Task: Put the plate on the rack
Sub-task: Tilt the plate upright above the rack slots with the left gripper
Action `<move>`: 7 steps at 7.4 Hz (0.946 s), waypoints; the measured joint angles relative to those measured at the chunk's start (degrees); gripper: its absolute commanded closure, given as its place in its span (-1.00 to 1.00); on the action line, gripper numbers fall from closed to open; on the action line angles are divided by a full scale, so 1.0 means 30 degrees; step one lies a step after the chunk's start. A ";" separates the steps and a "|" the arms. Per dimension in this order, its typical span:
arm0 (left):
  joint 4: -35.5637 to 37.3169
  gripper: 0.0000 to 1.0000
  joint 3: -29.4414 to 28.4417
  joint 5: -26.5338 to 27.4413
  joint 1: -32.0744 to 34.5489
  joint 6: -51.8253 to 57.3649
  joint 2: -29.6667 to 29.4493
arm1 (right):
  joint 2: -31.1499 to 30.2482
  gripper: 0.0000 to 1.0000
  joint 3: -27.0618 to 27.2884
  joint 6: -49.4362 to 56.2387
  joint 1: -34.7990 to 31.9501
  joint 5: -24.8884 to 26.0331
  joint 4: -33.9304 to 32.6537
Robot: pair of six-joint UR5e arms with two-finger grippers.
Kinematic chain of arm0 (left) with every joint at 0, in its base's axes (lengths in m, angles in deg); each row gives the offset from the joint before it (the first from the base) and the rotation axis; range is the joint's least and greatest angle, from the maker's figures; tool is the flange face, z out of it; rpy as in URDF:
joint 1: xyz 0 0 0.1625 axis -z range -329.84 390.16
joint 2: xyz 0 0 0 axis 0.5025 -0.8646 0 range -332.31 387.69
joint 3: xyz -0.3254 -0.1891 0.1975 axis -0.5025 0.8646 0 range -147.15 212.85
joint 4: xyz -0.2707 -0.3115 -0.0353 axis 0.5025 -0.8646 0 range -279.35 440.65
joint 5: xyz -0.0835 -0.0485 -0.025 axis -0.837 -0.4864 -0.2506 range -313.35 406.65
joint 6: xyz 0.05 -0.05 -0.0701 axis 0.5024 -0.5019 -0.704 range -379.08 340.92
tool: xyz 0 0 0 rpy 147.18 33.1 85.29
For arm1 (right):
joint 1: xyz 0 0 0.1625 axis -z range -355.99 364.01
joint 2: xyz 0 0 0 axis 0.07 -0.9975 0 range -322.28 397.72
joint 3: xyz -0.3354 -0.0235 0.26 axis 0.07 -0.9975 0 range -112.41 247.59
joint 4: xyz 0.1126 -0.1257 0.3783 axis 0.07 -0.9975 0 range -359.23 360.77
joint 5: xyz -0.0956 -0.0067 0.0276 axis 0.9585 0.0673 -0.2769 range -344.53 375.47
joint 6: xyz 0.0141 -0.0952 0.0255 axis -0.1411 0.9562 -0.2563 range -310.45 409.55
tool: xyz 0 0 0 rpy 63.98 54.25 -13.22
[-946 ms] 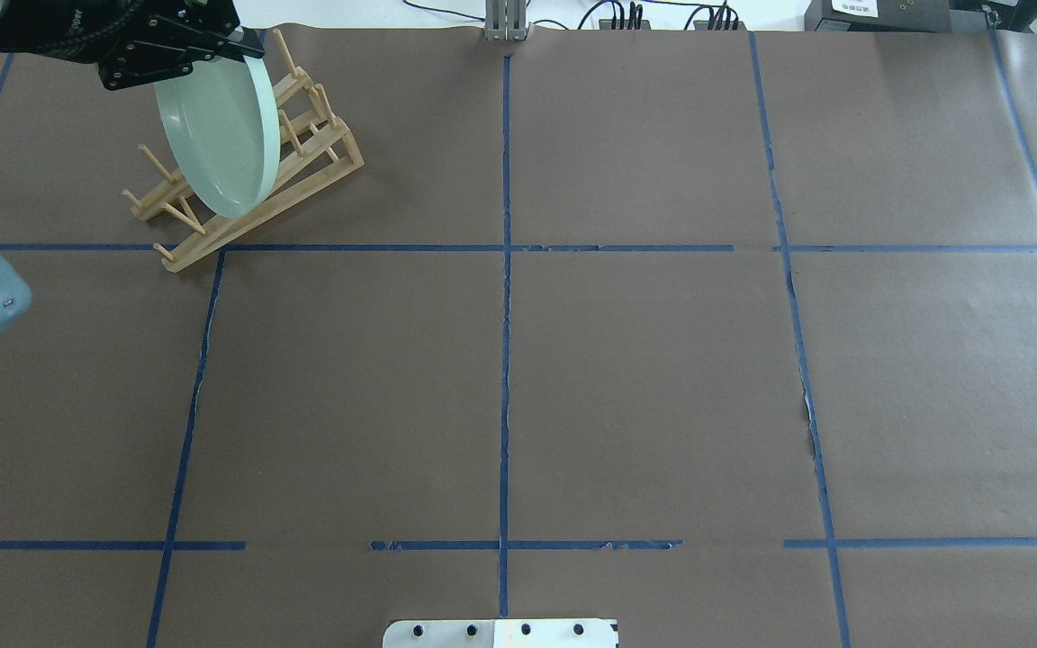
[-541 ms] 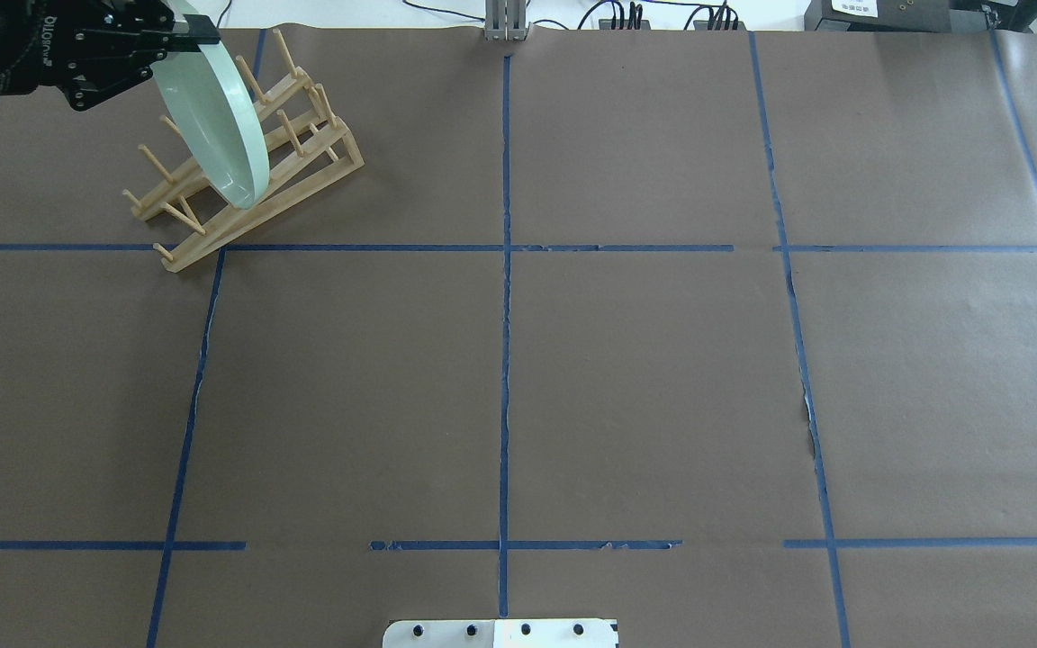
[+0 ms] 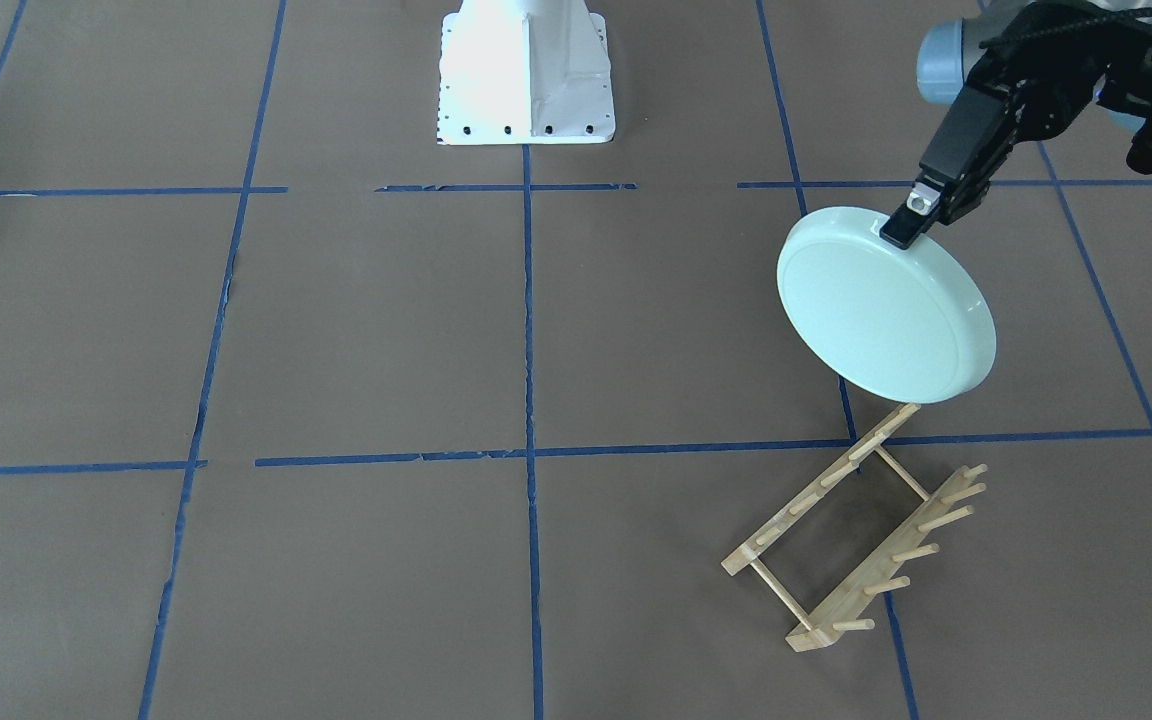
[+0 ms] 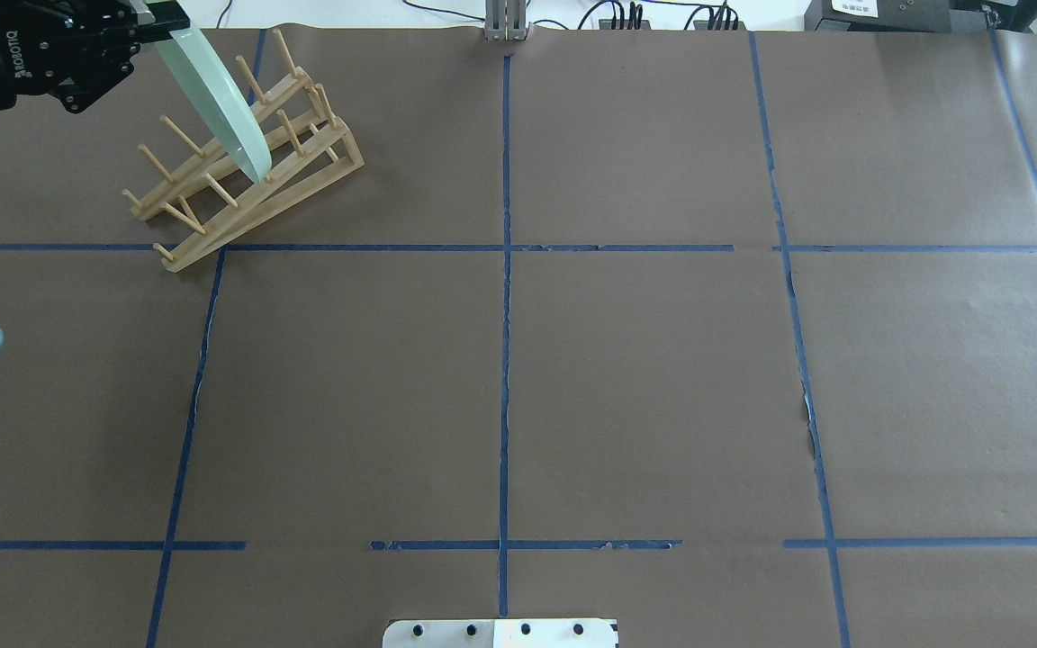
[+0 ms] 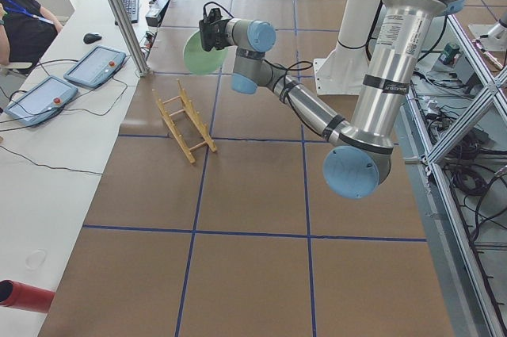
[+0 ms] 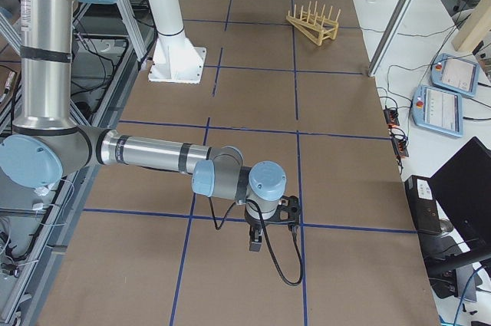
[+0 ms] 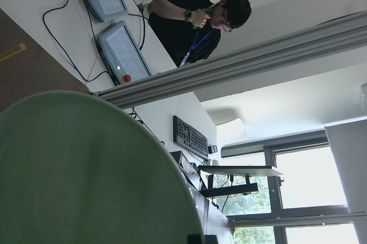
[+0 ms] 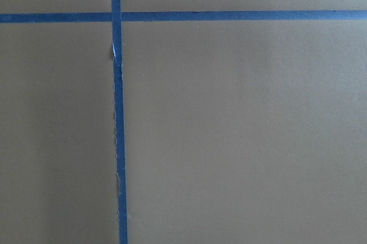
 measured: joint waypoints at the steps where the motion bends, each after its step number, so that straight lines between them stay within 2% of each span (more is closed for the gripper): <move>1: -0.1246 1.00 -0.1184 0.0657 -0.0045 -0.0010 -0.0279 | 0.0000 -1.00 0.0001 0.0006 0.0000 0.0001 -0.0004; 5: -0.2390 1.00 -0.5109 0.1250 0.0236 0.0203 -0.2730 | 0.0000 -1.00 0.0000 0.0014 0.0000 0.0000 0.0000; 7: -0.2433 1.00 -0.6511 0.1198 0.0696 0.1652 -0.3658 | 0.0000 -1.00 0.0004 0.0015 0.0000 0.0000 0.0000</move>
